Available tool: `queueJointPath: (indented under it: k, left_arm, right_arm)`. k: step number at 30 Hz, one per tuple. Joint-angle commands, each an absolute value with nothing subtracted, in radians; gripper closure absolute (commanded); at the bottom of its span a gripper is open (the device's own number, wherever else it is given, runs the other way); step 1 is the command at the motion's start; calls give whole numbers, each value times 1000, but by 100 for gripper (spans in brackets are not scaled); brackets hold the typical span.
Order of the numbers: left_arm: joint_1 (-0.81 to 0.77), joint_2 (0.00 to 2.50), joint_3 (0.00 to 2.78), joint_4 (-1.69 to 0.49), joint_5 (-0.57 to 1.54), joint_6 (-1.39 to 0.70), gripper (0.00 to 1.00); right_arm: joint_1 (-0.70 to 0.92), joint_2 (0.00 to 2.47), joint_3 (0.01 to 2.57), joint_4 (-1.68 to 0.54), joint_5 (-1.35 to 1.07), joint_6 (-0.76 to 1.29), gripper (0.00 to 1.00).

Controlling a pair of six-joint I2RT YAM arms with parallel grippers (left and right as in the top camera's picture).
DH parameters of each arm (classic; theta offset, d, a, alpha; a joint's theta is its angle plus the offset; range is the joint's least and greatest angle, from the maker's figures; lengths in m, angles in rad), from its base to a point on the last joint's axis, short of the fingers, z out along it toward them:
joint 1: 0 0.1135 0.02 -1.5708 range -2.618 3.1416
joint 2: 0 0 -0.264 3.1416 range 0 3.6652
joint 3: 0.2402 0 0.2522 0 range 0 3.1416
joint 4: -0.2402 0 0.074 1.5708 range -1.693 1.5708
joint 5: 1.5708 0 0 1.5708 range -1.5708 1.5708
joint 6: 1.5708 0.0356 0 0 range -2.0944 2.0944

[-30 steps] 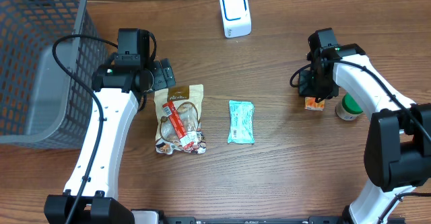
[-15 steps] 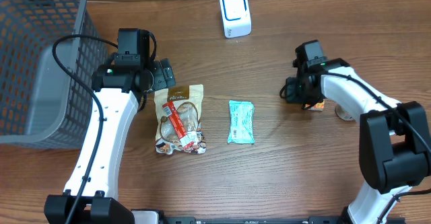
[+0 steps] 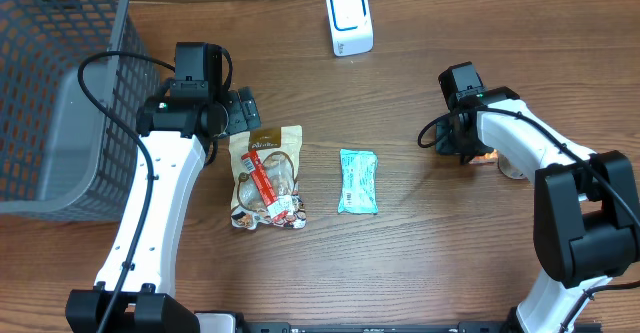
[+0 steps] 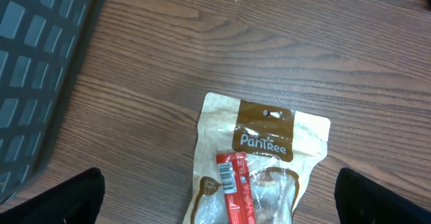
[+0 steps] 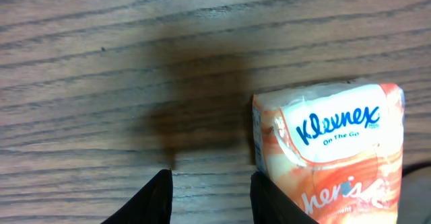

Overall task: Scan the item barcode
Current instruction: 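Carry the Kleenex pack right and set it beside the jar, then move the right gripper to the mint-green wet-wipe pack and grasp it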

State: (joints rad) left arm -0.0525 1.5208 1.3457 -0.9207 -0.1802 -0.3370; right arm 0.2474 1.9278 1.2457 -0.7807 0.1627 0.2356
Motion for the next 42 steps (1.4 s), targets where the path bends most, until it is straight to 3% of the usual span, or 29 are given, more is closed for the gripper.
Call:
queueJointPath:
  k: [1,11,17,23,27,42]
  left_arm:
    - [-59,1516,1359,-919,-187,-336,0]
    - [-59,1516,1359,-919,-187,-336,0]
    - [-59,1516,1359,-919,-187,-336,0]
    - [-59,1516,1359,-919,-187,-336,1]
    - [-59,1516,1359,-919,-187,-336,0]
    - [-59,1516,1359,-919,-187,-336,0]
  right_arm:
    - [244,1903,1310,-799,175,240,61]
    - [306,1898,1414,-870,-314,237,58]
    - [426,1908,1413,-867,-311,251,56]
    - [546,1942,1413,-878,-125,473,55]
    - [607,1948,1401,-894,-122,564,52]
    - [713,1948,1279,-866,-153,714,47]
